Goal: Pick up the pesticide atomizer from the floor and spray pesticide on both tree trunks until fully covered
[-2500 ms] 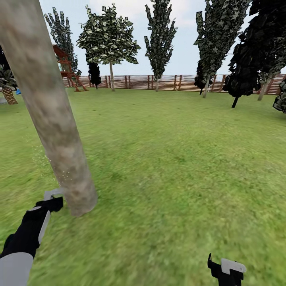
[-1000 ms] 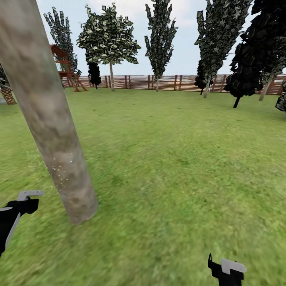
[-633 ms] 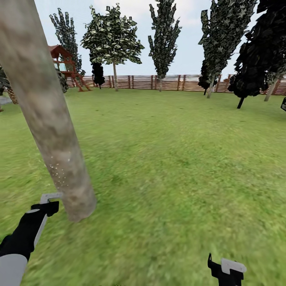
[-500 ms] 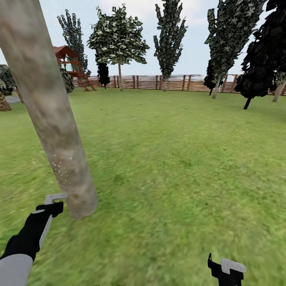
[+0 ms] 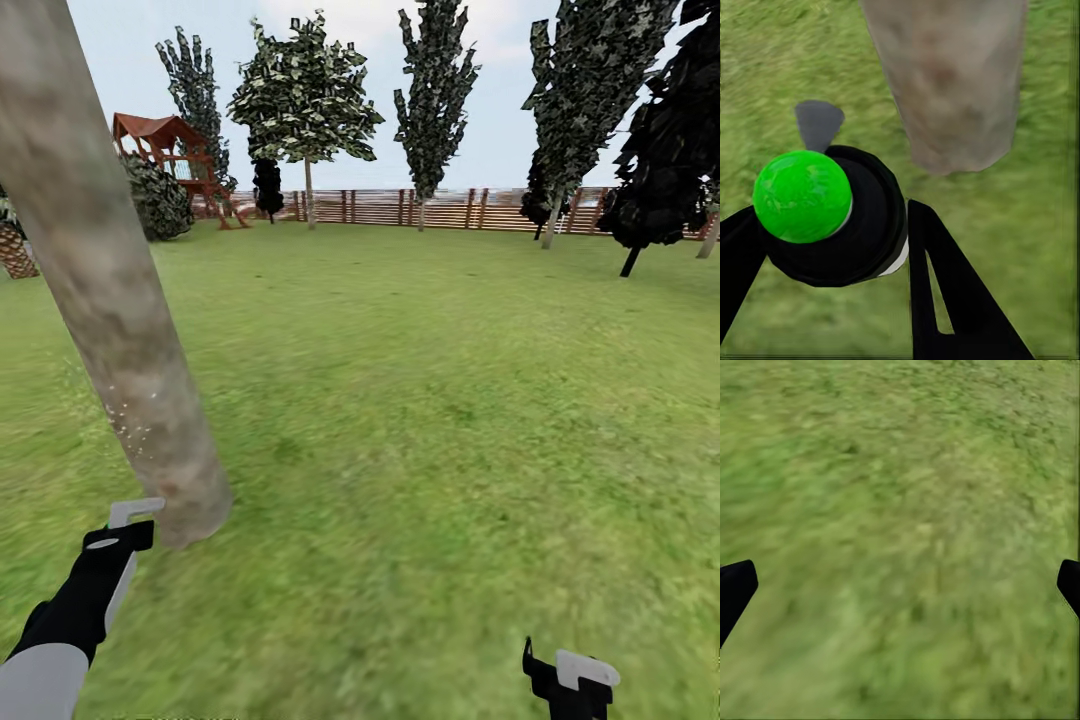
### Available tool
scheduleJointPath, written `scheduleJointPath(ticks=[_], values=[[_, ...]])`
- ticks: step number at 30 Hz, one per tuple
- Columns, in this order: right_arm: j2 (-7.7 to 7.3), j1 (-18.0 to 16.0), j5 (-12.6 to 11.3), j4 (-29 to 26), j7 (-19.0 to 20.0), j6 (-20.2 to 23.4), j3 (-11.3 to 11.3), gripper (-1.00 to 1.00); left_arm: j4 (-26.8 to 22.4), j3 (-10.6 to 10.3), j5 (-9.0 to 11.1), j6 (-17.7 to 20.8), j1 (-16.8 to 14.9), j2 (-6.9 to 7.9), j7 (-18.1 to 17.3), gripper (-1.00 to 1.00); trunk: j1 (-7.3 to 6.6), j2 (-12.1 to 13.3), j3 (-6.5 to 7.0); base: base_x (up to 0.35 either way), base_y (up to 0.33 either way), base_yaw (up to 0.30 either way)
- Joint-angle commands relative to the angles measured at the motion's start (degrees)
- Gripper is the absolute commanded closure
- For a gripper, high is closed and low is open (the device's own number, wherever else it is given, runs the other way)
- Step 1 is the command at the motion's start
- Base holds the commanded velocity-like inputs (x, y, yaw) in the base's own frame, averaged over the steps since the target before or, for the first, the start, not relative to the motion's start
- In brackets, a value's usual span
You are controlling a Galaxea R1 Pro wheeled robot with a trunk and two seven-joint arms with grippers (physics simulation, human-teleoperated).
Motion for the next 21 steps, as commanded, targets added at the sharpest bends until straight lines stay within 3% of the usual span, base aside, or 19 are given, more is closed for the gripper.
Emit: scheduleJointPath(ticks=[1, 13, 21], values=[[0.0, 0.0, 0.0, 0.0, 0.0, 0.0, 0.0, -1.0, 0.1, 0.1, 0.0, 0.0, 0.0, 0.03, 0.0, 1.0, 0.0, 0.0, 0.0, 0.0, -0.272, 0.177], [0.0, 0.0, 0.0, 0.0, 0.0, 0.0, 0.0, -1.0, 0.4, 0.1, 0.0, 0.0, 0.0, -0.08, 0.0, 1.0, 0.0, 0.0, 0.0, 0.051, -0.271, 0.241], [0.01, 0.0, 0.0, 0.0, 0.0, 0.0, 0.0, -1.0, 0.4, 0.0, 0.2, 0.0, 0.0, -0.12, 0.0, 1.0, 0.0, 0.0, 0.0, 0.149, -0.264, 0.023]])
